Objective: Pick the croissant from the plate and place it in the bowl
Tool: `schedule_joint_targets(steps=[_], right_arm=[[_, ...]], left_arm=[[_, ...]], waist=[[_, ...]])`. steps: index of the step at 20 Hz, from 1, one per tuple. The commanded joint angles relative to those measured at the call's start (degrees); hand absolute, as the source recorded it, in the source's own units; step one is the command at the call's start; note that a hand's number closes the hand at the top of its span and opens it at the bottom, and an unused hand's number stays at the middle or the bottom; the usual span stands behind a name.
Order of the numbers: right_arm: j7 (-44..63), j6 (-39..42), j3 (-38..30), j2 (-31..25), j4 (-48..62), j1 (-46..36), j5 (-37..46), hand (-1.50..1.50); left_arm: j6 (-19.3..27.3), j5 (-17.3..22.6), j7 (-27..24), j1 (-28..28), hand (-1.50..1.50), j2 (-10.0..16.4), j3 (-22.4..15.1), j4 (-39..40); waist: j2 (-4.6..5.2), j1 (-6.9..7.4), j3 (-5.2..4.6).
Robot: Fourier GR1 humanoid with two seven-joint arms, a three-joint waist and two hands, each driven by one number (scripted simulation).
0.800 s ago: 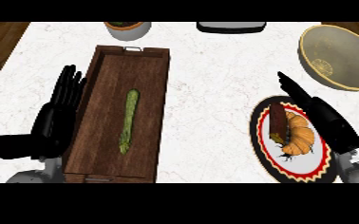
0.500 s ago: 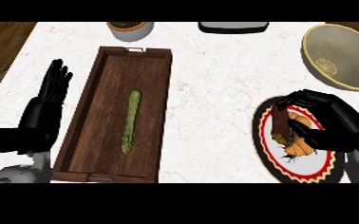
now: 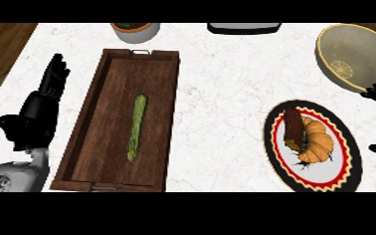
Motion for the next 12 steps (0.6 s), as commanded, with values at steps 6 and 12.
schedule_joint_targets(steps=[6,12], right_arm=[[-16.5,7.0,2.9,-12.8,9.3,-4.1,18.0,-1.5],[-20.1,0.1,11.6,-17.3,8.4,-5.9,31.2,-1.5]], left_arm=[[0.7,-3.0,3.8,-3.7,0.0,-1.4,-2.9,0.6],[0.3,-3.4,5.8,-4.6,0.0,-0.8,-2.1,0.8]], waist=[[-0.34,2.26,-0.38],[-0.61,2.16,-0.58]])
